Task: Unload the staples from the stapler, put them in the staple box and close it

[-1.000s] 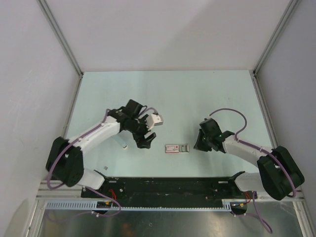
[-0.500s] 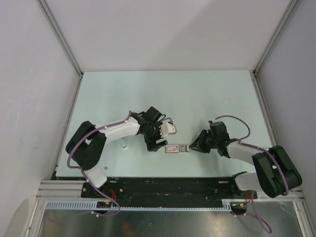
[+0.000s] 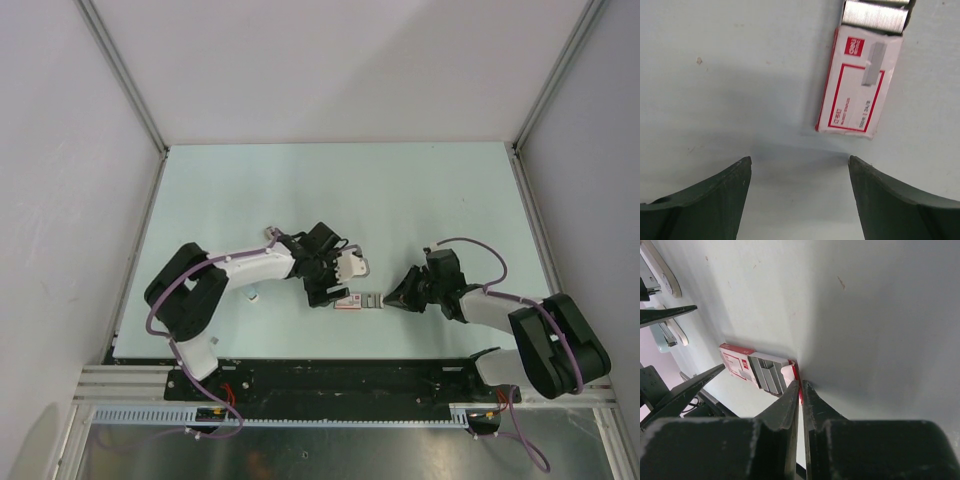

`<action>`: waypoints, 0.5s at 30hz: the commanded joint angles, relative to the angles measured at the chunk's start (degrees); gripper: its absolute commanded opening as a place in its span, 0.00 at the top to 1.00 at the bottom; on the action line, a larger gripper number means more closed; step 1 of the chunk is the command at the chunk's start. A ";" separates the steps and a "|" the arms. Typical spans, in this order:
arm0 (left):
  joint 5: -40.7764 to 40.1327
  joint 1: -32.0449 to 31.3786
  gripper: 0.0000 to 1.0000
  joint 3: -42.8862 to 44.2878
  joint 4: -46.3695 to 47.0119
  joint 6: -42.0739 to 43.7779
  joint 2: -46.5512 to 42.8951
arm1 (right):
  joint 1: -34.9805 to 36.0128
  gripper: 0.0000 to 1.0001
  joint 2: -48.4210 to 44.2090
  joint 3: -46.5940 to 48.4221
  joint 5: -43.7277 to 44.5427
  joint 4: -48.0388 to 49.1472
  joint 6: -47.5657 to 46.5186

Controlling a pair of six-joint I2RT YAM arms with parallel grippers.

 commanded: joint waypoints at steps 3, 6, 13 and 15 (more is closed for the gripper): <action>-0.24 -1.63 0.17 1.99 2.98 -1.32 1.53 | 0.96 0.92 1.51 -0.41 -0.59 2.98 1.11; 0.03 -1.79 0.18 2.34 2.99 -1.15 1.89 | 1.95 0.92 2.30 -0.15 -0.55 4.14 1.87; 0.03 -1.77 0.18 2.39 3.01 -1.19 2.03 | 4.66 0.92 2.88 1.59 0.37 4.47 2.65; 0.15 -1.80 0.18 2.19 2.99 -1.15 1.86 | 5.15 0.92 2.50 2.07 0.71 3.95 2.65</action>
